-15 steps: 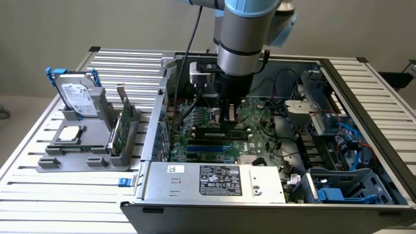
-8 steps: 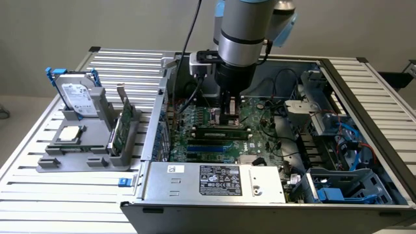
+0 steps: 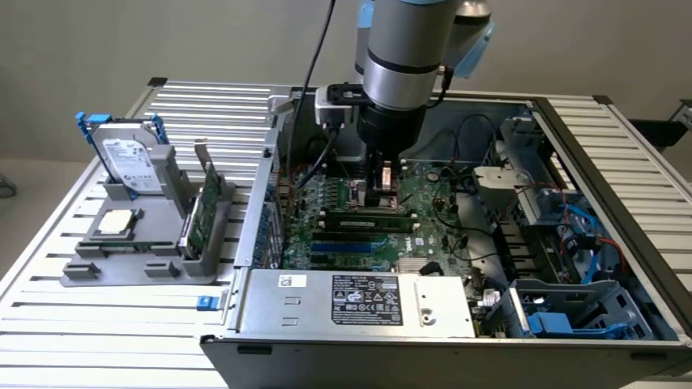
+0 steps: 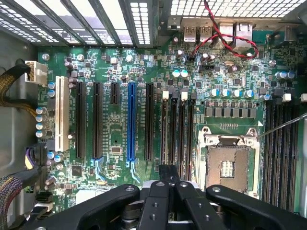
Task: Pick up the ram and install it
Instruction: 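Insert the ram into the slot, then press down the ram until it locks into place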
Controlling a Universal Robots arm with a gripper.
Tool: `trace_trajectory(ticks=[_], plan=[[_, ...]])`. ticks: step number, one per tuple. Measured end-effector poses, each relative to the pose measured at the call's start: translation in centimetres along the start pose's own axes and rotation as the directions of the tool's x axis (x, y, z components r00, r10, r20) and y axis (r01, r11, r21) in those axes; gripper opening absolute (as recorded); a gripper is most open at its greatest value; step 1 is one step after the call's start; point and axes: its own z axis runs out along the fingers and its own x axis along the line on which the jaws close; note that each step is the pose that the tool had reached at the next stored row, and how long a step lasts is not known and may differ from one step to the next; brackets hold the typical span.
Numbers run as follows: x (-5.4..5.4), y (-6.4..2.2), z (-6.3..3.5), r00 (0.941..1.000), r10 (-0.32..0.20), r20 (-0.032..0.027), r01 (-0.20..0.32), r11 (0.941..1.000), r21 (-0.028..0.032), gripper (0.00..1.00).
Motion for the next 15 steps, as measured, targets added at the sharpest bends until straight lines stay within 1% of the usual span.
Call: trace_trajectory(ticks=[11,12,15], plan=[[0.00,0.00,0.00,1.0000,0.000,0.0000,0.000,1.0000,0.0000,0.11],[0.00,0.01,0.01,1.0000,0.000,-0.0003,0.000,1.0000,-0.0012,0.11],[0.00,0.09,0.40,1.0000,0.000,-0.0005,0.000,1.0000,-0.0022,0.11]])
